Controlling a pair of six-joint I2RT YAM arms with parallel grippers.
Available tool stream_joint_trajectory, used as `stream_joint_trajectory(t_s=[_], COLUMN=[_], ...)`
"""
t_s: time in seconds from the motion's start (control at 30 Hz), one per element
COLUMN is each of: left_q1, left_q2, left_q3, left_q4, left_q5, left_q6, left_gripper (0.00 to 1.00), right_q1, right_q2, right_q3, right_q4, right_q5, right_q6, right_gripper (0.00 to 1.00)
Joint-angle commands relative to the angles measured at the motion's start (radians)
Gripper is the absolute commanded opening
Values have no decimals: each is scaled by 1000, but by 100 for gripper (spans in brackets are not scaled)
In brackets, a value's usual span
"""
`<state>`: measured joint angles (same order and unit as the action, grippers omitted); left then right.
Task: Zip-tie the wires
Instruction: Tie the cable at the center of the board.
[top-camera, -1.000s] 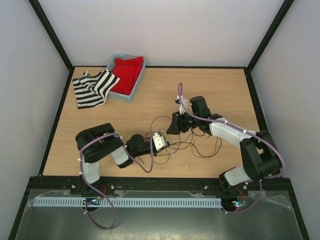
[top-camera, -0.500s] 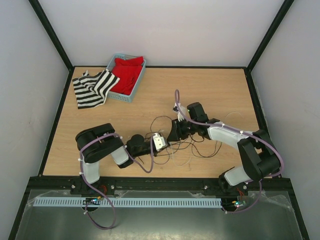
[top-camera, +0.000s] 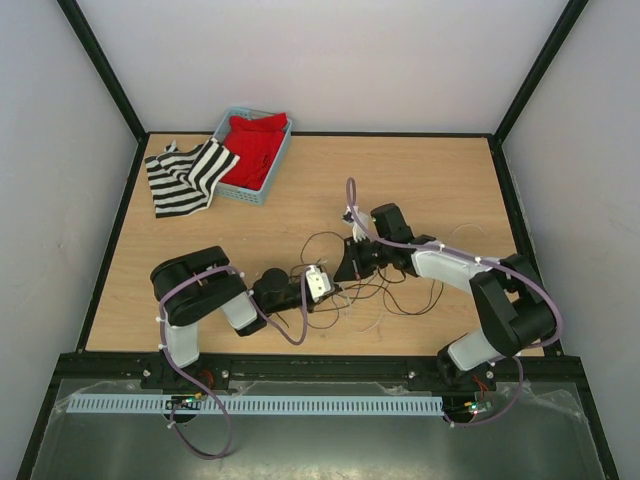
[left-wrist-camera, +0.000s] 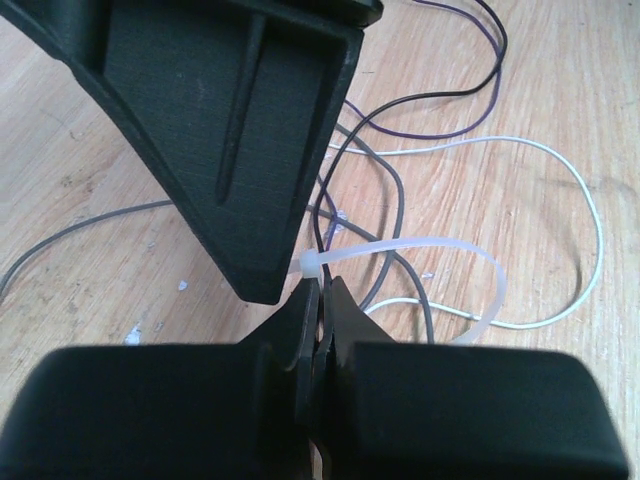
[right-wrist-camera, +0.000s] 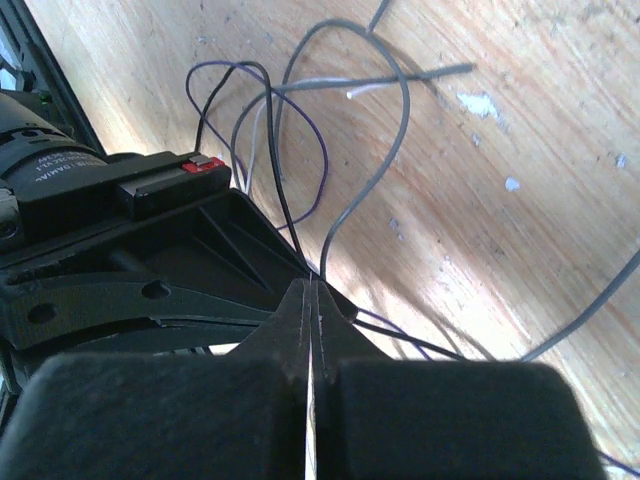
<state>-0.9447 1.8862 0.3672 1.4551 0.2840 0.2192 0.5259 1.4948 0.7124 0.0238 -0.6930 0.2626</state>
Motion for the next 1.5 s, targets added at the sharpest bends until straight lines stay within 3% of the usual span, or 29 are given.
stream_joint_trajectory(t_s=[0.0,0.63,0.7,0.77,0.87,0.97,1.3,1.47], left_q1=[7,5,9,14,18,19,21,20], left_q2=[-27,-16,-17,-19,-22,-21,-19,-18], left_q3=[1,7,7,7,9,9,10,10], left_q4=[25,25,25,25,25,24,25,25], left_q5=[14,34,29,30,29,30,19,14], left_q6=[-1,-16,-26,-39,-44,-46,-44,-44], left_gripper=[0,0,0,0,0,0,0,0], right_q1=[-8,-67,-67,-66,-66,-60,-7,7], right_q2=[32,72,51,16,-14,-32,-47,-33], right_q3=[102,252,240,200,151,99,18,-11], right_q4=[-17,-36,-54,-63,-84,-84,-29,10], right_q5=[8,40,42,44,21,14,3,-13], right_q6=[-28,-59,-68,-76,-85,-79,-25,4], right_gripper=[0,0,21,35,46,50,49,39])
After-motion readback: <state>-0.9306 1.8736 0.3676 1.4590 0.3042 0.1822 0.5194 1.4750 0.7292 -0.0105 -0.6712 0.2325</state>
